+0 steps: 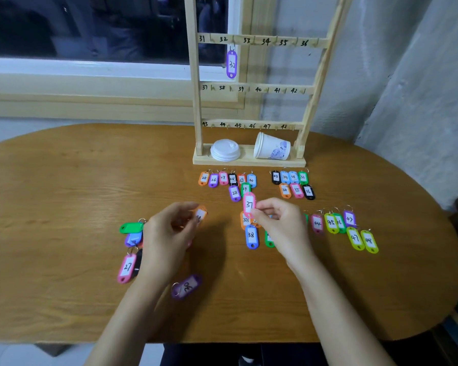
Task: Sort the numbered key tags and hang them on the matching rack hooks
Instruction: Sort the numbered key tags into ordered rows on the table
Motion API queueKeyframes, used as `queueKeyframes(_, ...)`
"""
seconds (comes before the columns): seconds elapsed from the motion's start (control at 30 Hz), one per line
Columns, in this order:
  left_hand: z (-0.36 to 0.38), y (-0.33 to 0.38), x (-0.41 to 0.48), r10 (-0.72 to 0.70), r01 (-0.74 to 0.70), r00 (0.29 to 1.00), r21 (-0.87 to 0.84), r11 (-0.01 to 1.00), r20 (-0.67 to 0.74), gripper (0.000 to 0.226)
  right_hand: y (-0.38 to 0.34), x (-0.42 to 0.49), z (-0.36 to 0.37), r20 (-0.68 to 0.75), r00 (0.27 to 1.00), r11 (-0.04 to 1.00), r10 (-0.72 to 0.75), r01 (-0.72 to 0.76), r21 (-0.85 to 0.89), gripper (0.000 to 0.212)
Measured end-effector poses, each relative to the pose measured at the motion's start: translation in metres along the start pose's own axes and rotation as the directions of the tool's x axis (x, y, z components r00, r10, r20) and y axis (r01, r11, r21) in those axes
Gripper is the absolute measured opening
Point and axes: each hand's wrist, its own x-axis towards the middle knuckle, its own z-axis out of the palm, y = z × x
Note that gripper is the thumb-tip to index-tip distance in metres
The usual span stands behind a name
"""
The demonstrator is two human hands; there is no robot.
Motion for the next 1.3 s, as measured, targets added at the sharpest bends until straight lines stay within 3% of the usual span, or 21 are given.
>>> queueKeyframes(0.13,-0.009,-0.001,-0.003,-0.104,0.11,0.993,-0.151,0.982,0.046,0.027,-0.005,0.003,0.024,0.025,1.0,0.973,-0.007,0.013,-0.23,0.009)
queueKeyframes(0.23,-0.014,-0.004,-0.002,-0.143,0.147,0.989,-0.161,0.976,0.042,0.022,-0.007,0.003,0.033,0.004,0.999,0.911,-0.032,0.031,-0.412,0.014)
queueKeyframes(0.43,-0.018,0.0,-0.002,-0.155,0.162,0.987,-0.239,0.957,0.045,0.019,-0.005,0.0,0.031,-0.04,0.991,0.838,-0.13,0.089,-0.539,0.018)
queueKeyframes(0.53,-0.016,0.002,-0.002,-0.187,0.2,0.98,-0.308,0.93,0.072,0.017,-0.007,-0.006,0.02,-0.026,0.981,0.886,-0.192,0.162,-0.435,0.013)
queueKeyframes(0.67,-0.009,0.009,-0.006,-0.235,0.279,0.959,-0.401,0.873,0.158,0.016,-0.012,-0.027,0.019,0.114,0.978,0.982,-0.173,0.181,-0.055,0.005)
queueKeyframes(0.73,-0.006,0.011,-0.008,-0.228,0.284,0.956,-0.38,0.88,0.186,0.016,-0.014,-0.036,0.023,0.178,0.97,0.986,-0.166,0.162,0.038,0.005)
queueKeyframes(0.93,-0.004,0.009,-0.015,-0.182,0.245,0.954,-0.269,0.932,0.236,0.012,-0.019,-0.045,0.031,0.204,0.964,0.983,-0.17,0.151,0.106,0.025)
queueKeyframes(1.13,-0.028,-0.008,-0.008,-0.094,0.094,0.994,-0.01,0.995,0.053,0.015,-0.013,-0.041,0.018,0.072,0.994,0.982,-0.088,0.074,0.173,0.021)
queueKeyframes(1.3,-0.036,-0.017,-0.01,-0.008,-0.001,0.999,0.197,0.98,0.045,0.019,-0.005,-0.04,0.01,0.064,0.996,0.982,-0.054,0.042,0.184,0.021)
